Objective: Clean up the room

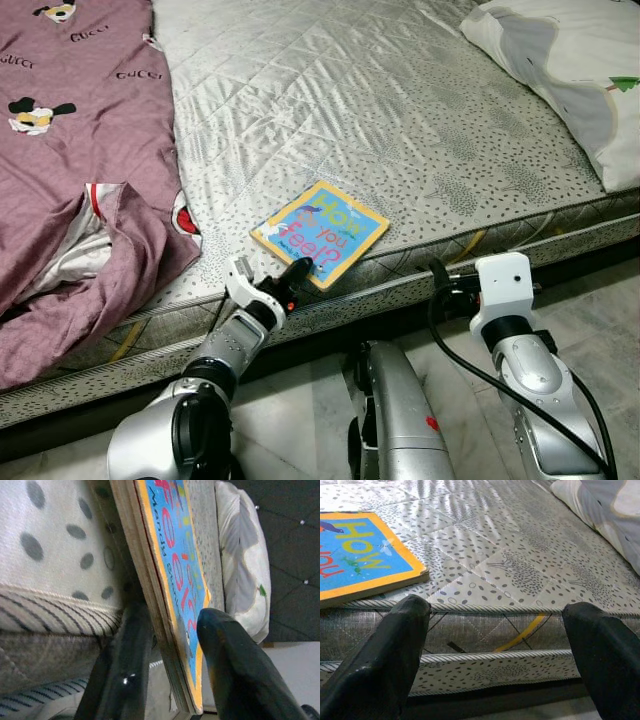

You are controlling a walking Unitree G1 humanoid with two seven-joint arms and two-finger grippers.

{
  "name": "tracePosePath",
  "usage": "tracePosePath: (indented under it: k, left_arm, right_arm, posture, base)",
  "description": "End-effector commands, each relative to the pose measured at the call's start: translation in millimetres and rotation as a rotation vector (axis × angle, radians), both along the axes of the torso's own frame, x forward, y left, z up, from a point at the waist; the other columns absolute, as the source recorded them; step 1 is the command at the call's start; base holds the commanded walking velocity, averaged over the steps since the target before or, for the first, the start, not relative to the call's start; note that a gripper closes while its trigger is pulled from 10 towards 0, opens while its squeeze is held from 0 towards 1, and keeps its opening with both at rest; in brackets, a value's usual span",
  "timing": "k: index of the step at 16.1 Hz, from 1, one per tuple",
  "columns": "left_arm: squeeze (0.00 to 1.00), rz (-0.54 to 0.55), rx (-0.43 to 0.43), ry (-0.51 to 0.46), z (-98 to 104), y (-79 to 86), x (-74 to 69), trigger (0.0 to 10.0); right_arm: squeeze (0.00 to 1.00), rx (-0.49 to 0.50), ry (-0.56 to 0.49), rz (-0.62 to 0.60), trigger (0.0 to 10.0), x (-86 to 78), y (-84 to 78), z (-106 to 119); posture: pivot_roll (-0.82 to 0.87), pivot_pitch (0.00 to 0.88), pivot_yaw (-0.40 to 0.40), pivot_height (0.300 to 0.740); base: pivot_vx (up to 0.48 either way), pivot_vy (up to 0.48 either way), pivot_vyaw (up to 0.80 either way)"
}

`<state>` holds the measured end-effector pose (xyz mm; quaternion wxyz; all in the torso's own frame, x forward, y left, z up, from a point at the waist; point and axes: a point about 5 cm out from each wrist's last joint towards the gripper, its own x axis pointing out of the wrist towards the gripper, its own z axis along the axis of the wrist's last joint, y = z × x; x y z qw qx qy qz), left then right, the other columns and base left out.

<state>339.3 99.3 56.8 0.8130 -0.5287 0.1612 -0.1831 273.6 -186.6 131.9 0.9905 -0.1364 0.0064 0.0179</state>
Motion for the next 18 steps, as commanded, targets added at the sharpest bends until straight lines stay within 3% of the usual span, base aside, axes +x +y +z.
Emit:
tracePosePath:
  k: [1,7,13,17,18]
  left_arm:
    - [0.0,0.018,-0.017,0.006,-2.4,5.1,-1.5,0.0]
    - [0.0,0.053,-0.036,-0.037,8.1,15.7,6.2,0.0]
    - [0.0,0.108,-0.005,-0.053,11.2,35.4,9.5,0.0]
    - [0.0,0.075,0.118,-0.268,48.4,41.8,27.8,0.0]
    - [0.0,0.096,0.257,-0.367,59.2,52.0,29.7,0.0]
  right_arm:
    - [0.0,0.001,0.015,0.005,10.0,0.6,0.6,-2.9]
    - [0.0,0.055,0.006,0.075,10.0,9.7,10.9,-1.5]
    - [0.0,0.047,-0.003,0.081,10.0,21.3,13.6,-2.9]
    - [0.0,0.071,-0.041,0.081,10.0,32.7,19.6,1.5]
    - [0.0,0.098,-0.055,0.083,10.0,37.7,25.5,3.0]
  posture:
    - [-0.21,0.186,-0.016,0.518]
    - [-0.19,0.143,-0.017,0.518]
    - [-0.18,0.097,-0.013,0.518]
    - [-0.12,0.057,-0.002,0.518]
    - [-0.09,0.036,0.004,0.518]
  base:
    - [0.0,0.0,0.0]
    - [0.0,0.0,0.0]
    - [0.0,0.0,0.0]
    - [0.0,0.0,0.0]
    - [0.0,0.0,0.0]
